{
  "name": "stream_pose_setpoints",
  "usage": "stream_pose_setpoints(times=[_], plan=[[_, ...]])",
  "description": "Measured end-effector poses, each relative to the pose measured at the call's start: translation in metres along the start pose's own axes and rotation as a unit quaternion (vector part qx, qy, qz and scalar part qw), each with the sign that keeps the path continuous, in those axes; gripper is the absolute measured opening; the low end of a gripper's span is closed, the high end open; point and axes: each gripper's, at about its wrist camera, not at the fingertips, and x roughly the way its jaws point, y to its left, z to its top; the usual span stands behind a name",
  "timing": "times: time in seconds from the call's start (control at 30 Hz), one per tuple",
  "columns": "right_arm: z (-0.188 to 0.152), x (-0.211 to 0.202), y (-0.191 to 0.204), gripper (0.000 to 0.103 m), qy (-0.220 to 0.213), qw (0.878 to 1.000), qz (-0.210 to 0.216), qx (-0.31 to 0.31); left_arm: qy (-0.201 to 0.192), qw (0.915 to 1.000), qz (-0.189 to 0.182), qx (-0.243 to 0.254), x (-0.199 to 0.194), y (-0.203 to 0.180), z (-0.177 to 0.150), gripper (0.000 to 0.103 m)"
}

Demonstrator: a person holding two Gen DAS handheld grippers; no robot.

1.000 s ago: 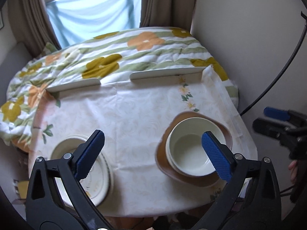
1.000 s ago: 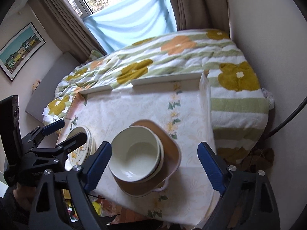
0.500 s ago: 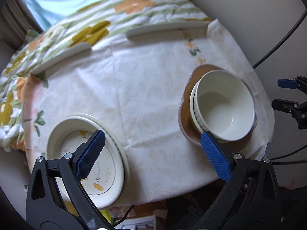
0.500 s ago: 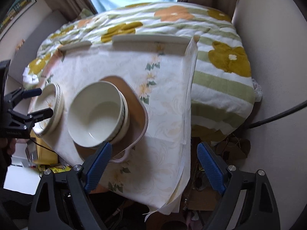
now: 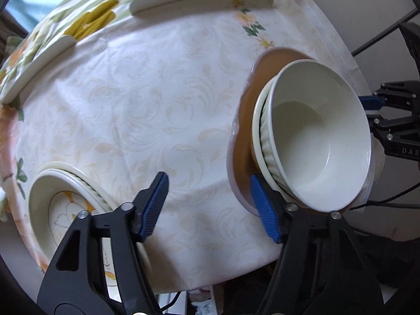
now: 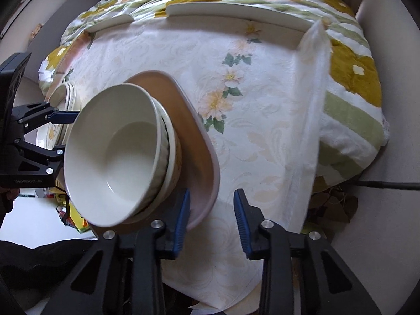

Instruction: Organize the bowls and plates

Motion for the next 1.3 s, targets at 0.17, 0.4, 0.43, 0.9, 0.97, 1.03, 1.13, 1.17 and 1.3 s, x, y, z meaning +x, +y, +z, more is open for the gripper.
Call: stream_pose_setpoints(times=[0.17,0.4,0.43,0.9,0.97,1.03,1.13,1.17,1.3], plan=[[0.004,0.019,0.004,0.021,0.019,0.999,0.025,-0.016,0.004,0.9995,-0.030,-0.005,0.002,0.003,0.001,0.042],[0.001,0.023,0.001,0.021,0.018,0.999,0.034,-0.022,0.005,0.9996,0.008,0.026,-0.002,-0.013,0.003,0.035],[0.000,0.023,0.001,0.021,0.017,0.999,0.035,-0.023,0.008,0.9995,0.008,0.029,-0.001,-0.014,0.004,0.033],[-0.003,0.018,-0.003,0.018,-0.004,0.999,0.045,-0.014,0.020,0.9993,-0.030,0.008,0.014,-0.021,0.009,0.016],[-0.004,0.016,-0.004,0.017,-0.007,0.999,0.044,-0.010,0.013,0.9996,-0.020,0.015,0.011,-0.027,0.006,0.016],[-0.005,0.014,-0.004,0.016,-0.010,0.999,0.044,-0.010,0.010,0.9997,-0.016,0.016,0.010,-0.030,0.004,0.015],[-0.004,0.012,-0.003,0.016,-0.007,0.999,0.041,-0.015,0.013,0.9997,-0.021,0.008,0.009,-0.028,0.001,0.015],[-0.003,0.012,-0.002,0.016,-0.005,0.999,0.040,-0.019,0.014,0.9997,-0.021,0.006,0.010,-0.028,0.001,0.015],[0.003,0.014,0.003,0.016,-0.003,0.999,0.041,-0.029,0.012,0.9996,-0.020,-0.013,0.006,-0.023,-0.005,0.015]])
